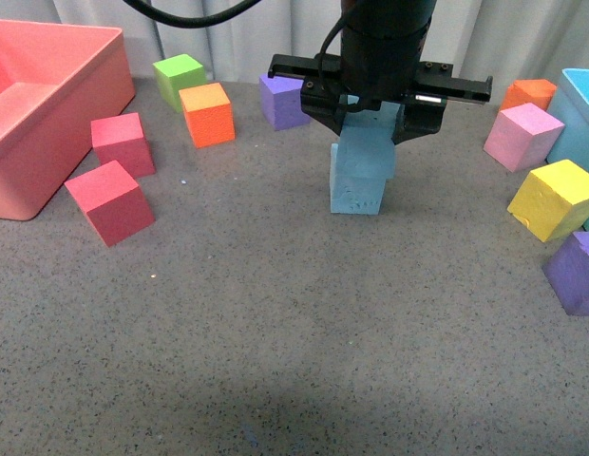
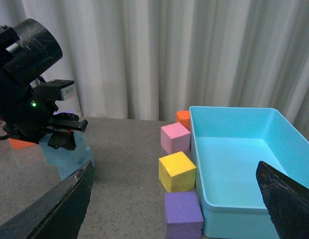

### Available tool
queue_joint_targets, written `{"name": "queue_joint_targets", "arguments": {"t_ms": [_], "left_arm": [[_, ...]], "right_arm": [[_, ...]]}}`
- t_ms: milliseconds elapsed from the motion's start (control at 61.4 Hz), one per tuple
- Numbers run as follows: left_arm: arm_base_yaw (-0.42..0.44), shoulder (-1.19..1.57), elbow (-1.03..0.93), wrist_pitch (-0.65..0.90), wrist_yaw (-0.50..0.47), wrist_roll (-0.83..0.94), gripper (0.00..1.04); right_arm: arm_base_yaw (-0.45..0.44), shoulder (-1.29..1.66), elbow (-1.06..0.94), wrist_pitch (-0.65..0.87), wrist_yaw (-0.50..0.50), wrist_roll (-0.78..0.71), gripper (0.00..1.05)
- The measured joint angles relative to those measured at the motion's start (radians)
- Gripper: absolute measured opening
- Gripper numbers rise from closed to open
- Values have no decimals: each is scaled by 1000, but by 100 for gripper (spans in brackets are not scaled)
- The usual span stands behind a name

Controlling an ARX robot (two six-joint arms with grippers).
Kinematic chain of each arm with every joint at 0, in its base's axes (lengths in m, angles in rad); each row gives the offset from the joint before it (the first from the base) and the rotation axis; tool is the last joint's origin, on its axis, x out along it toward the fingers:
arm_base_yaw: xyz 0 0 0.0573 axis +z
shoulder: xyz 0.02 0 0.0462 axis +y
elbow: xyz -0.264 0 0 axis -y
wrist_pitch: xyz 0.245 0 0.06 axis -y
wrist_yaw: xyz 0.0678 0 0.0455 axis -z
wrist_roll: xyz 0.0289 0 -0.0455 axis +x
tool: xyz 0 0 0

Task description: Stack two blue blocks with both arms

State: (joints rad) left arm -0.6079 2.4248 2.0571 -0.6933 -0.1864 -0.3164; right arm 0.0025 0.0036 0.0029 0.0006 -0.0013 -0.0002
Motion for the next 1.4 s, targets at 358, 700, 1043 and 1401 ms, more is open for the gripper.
{"name": "queue_joint_targets", "arguments": {"t_ms": [358, 700, 1043, 1401], "left_arm": [[6, 77, 122, -44, 2, 8, 45], [12, 123, 184, -60, -13, 8, 44], [13, 136, 190, -60, -29, 8, 65], [13, 135, 200, -80, -9, 0, 98]], "right_arm": [[0, 0, 0, 0, 0, 0, 95], [0, 0, 0, 0, 0, 0, 95], [0, 0, 0, 0, 0, 0, 95], [0, 0, 0, 0, 0, 0, 95]]}}
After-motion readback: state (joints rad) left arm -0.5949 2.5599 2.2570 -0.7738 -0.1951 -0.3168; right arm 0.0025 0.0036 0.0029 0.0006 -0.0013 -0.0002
